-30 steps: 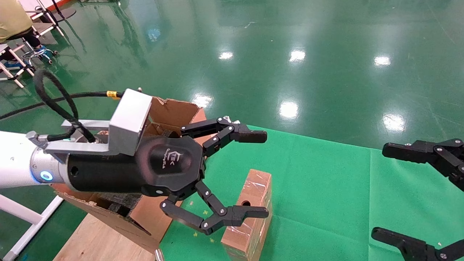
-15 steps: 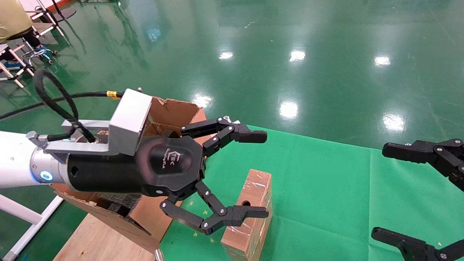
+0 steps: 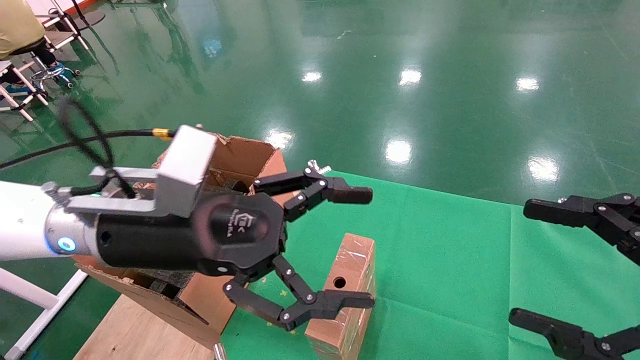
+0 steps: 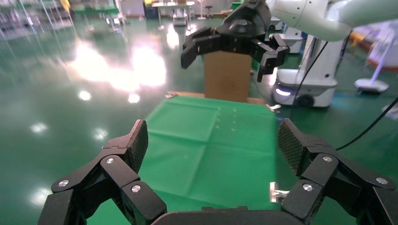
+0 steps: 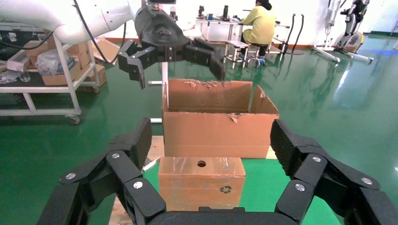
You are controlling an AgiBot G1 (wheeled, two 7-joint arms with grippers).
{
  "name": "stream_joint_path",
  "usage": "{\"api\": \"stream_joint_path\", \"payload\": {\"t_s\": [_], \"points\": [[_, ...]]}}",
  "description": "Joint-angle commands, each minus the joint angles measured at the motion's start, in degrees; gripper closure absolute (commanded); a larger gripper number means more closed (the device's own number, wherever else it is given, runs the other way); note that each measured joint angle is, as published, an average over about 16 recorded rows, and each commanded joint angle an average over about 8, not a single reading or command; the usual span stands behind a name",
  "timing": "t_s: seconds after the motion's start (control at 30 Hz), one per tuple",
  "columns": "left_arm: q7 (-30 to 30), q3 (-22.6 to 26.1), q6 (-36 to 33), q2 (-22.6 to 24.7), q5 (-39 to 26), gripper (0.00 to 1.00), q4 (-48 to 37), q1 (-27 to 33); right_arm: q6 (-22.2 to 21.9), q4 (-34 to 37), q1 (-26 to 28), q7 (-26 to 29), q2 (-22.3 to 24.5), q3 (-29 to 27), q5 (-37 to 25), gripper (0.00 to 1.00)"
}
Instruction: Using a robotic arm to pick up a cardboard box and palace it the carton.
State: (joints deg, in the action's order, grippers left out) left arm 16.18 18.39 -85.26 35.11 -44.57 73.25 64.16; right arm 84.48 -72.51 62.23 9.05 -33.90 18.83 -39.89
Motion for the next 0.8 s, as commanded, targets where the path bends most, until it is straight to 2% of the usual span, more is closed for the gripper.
{"api": "stream_joint_path", "payload": {"t_s": [0.03,0.27,0.53,0.63,0.8], "points": [[1.6,0.7,0.1,0.1,-0.4,0.0,-0.3,0.6,0.0,0.0,0.0,0.0,0.0,0.0,0.0,1.0],[12.3,5.6,0.8,-0.3,-9.2,0.0,1.7,7.3,0.0,0.0,0.0,0.0,0.0,0.0,0.0,1.0],[25.4,11.8,-1.7,0.7,-19.5,0.0,3.7,16.1,0.0,0.0,0.0,0.0,0.0,0.0,0.0,1.0],[27.8,13.0,-2.4,1.0,-20.7,0.0,3.9,17.6,0.0,0.0,0.0,0.0,0.0,0.0,0.0,1.0],[27.9,13.3,-2.8,1.3,-21.0,0.0,3.5,17.9,0.0,0.0,0.0,0.0,0.0,0.0,0.0,1.0]]}}
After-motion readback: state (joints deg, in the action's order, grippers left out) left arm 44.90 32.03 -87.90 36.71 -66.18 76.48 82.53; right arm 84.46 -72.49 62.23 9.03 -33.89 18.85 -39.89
